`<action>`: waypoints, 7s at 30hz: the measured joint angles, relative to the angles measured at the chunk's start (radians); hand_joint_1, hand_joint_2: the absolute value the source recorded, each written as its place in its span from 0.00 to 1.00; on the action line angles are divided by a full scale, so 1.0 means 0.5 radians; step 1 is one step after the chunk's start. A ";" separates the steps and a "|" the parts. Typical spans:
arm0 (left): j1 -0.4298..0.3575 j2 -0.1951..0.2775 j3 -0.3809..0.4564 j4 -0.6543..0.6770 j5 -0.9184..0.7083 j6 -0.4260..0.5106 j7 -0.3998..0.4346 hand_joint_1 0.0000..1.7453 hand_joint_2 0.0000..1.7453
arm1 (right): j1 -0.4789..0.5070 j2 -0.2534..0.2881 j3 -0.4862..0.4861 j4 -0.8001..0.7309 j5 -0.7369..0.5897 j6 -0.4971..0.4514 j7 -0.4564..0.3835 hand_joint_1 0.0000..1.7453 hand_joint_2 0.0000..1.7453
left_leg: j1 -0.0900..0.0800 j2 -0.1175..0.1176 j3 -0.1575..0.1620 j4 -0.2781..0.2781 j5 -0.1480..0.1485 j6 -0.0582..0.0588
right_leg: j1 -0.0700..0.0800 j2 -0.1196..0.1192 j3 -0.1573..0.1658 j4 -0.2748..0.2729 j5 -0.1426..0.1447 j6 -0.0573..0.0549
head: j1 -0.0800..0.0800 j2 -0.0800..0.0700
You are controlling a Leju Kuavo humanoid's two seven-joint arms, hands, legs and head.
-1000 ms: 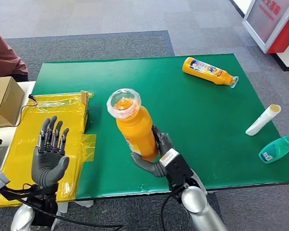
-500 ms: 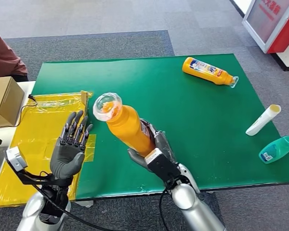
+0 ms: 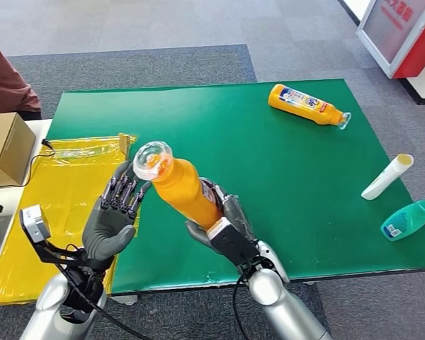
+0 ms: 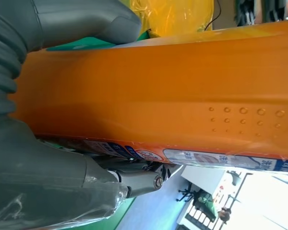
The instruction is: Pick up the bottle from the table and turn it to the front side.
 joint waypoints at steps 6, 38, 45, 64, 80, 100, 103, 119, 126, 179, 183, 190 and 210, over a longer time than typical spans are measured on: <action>-0.074 0.018 -0.034 0.038 -0.072 0.122 0.013 0.00 1.00 | -0.018 0.004 0.021 0.008 -0.028 0.034 -0.001 1.00 1.00 | 0.000 0.000 0.000 0.000 0.000 0.000 | 0.000 0.000 0.000 0.000 0.000 0.000 | 0.000 0.000; -0.511 -0.014 -0.403 0.389 0.112 0.136 0.194 0.00 1.00 | -0.183 0.029 0.156 0.121 -0.111 0.015 -0.043 1.00 1.00 | 0.000 0.000 0.000 0.000 0.001 -0.001 | 0.000 0.000 -0.001 0.001 0.000 0.000 | 0.000 0.000; -0.546 0.004 -0.438 0.389 0.084 0.141 0.203 0.00 1.00 | -0.187 0.029 0.150 0.142 -0.111 0.009 -0.057 1.00 1.00 | 0.000 0.000 0.000 0.000 0.001 -0.001 | 0.000 0.000 -0.001 0.001 0.001 -0.001 | 0.000 0.000; -0.746 0.130 -0.675 0.372 -0.738 0.331 0.286 0.00 1.00 | -0.188 0.032 0.121 0.243 -0.108 -0.015 -0.040 1.00 1.00 | 0.000 0.000 0.000 0.000 0.002 -0.001 | 0.000 0.000 -0.001 0.001 0.001 -0.001 | 0.000 0.000; -0.821 0.120 -0.731 0.314 -1.028 0.367 0.316 0.05 1.00 | -0.192 0.048 0.092 0.286 -0.051 -0.013 -0.033 1.00 1.00 | 0.000 0.000 0.000 0.000 0.002 -0.001 | 0.000 0.000 -0.001 0.001 0.001 -0.001 | 0.000 0.000; -0.859 0.083 -0.730 0.273 -1.048 0.388 0.315 1.00 1.00 | -0.219 0.083 0.086 0.448 -0.032 -0.022 -0.043 1.00 1.00 | 0.000 0.001 0.000 0.000 0.002 -0.002 | 0.000 0.001 -0.002 0.001 0.002 -0.002 | 0.000 0.000; -0.859 0.084 -0.730 0.273 -1.048 0.389 0.315 1.00 1.00 | -0.219 0.087 0.086 0.450 -0.031 -0.022 -0.046 0.65 1.00 | 0.000 0.001 0.000 0.000 0.002 -0.002 | 0.000 0.001 -0.002 0.001 0.002 -0.002 | 0.000 0.000; -0.706 0.109 -0.643 -0.065 -3.065 1.360 0.352 1.00 1.00 | -0.121 0.076 -0.077 0.410 -0.031 -0.010 0.127 0.00 1.00 | 0.000 0.001 -0.002 0.000 0.001 -0.001 | 0.000 0.000 -0.002 0.001 0.001 -0.001 | 0.000 0.000; -0.527 0.131 -0.615 -0.242 -3.994 1.587 0.636 1.00 1.00 | -0.061 0.066 -0.334 0.219 -0.026 -0.021 0.157 0.00 1.00 | 0.000 0.001 -0.002 0.000 0.000 0.000 | -0.001 0.000 -0.002 0.001 0.000 0.000 | 0.000 0.000; -0.562 0.053 -0.145 1.293 -4.054 1.147 0.794 0.00 1.00 | 0.032 0.068 -0.535 -0.695 0.038 0.031 0.176 0.00 1.00 | 0.002 0.002 -0.004 0.000 0.004 -0.005 | 0.003 0.001 -0.004 0.001 0.003 -0.005 | 0.000 0.000; -0.562 0.019 -0.085 1.356 -4.023 1.218 0.785 0.00 1.00 | 0.034 0.069 -0.522 -0.705 0.050 0.031 0.179 0.00 1.00 | 0.003 0.002 -0.004 0.000 0.004 -0.005 | 0.003 0.001 -0.005 0.001 0.003 -0.005 | 0.000 0.000; -0.531 -0.011 -0.021 1.364 -3.996 1.241 0.764 0.00 1.00 | 0.057 0.069 -0.522 -0.725 0.053 0.030 0.179 0.00 1.00 | 0.003 0.002 -0.003 0.000 0.004 -0.005 | 0.003 0.001 -0.004 0.001 0.003 -0.005 | 0.000 0.000; -0.324 -0.035 0.128 0.911 -4.087 1.734 0.656 0.00 1.00 | 0.101 0.068 -0.527 -0.740 0.094 0.017 0.186 0.00 1.00 | 0.003 0.002 -0.004 0.000 0.003 -0.005 | 0.003 0.001 -0.005 0.001 0.003 -0.005 | 0.000 0.000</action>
